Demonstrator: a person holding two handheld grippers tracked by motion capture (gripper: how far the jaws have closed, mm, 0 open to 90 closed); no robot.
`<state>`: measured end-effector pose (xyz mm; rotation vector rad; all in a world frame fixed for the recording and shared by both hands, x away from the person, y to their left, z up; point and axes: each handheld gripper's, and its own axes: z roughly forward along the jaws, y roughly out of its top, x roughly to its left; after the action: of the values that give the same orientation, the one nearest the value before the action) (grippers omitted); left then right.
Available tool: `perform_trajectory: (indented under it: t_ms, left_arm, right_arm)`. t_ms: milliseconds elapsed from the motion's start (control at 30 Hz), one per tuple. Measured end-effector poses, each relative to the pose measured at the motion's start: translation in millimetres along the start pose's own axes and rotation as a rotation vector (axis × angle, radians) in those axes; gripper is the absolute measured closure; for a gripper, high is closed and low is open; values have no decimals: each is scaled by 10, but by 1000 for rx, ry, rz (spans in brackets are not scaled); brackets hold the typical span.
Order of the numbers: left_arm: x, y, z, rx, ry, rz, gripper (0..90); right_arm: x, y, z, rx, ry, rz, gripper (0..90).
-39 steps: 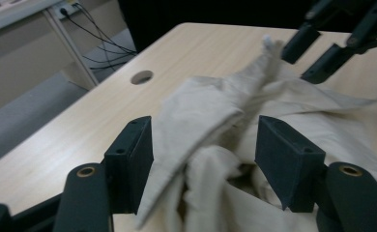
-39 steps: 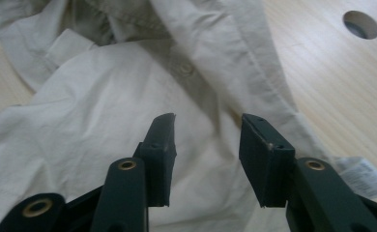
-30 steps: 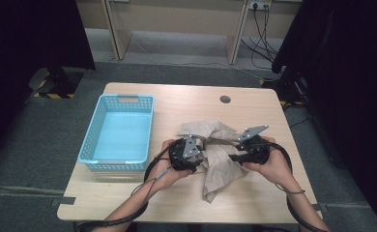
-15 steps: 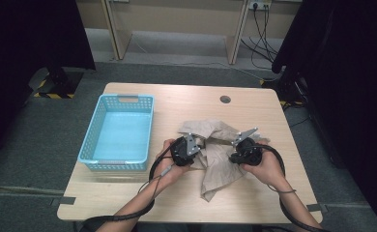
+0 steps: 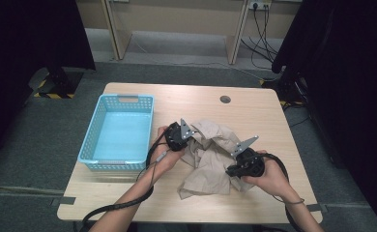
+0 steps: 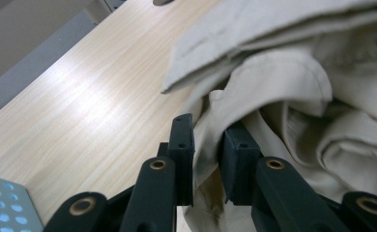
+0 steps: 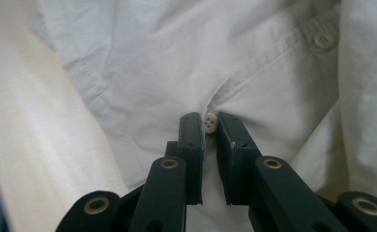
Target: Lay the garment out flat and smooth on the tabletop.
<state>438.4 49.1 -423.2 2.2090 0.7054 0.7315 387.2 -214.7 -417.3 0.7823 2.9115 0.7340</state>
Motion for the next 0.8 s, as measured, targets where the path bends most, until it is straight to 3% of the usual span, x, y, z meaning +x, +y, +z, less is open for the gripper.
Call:
perform_trajectory:
  t_ms: [100,167,300,400,467,633,733,800]
  left_arm:
    - [-51,26,-31,-32,-43,28,722]
    - [-107,44,-40,-57,-67,47,642]
    - [-180,84,-23,-79,-84,78,486]
    - [-189,102,11,-71,-89,88,438]
    - [-186,108,31,-66,-92,97,438]
    - [-165,114,83,-56,-102,120,507]
    - [-165,116,117,-55,-111,124,572]
    - [-176,122,133,-52,-116,132,613]
  right_arm:
    - [44,26,-66,-17,-5,-35,791]
    - [63,84,-165,-75,-27,-37,716]
    - [50,275,-348,-149,-128,-51,639]
    - [13,457,-428,-191,-236,-72,561]
    - [-16,583,-441,-214,-273,-80,529]
    - [-85,851,-283,-169,-329,-128,514]
    - [-95,953,-162,-137,-353,-159,583]
    - [-93,995,-96,-113,-341,-178,657]
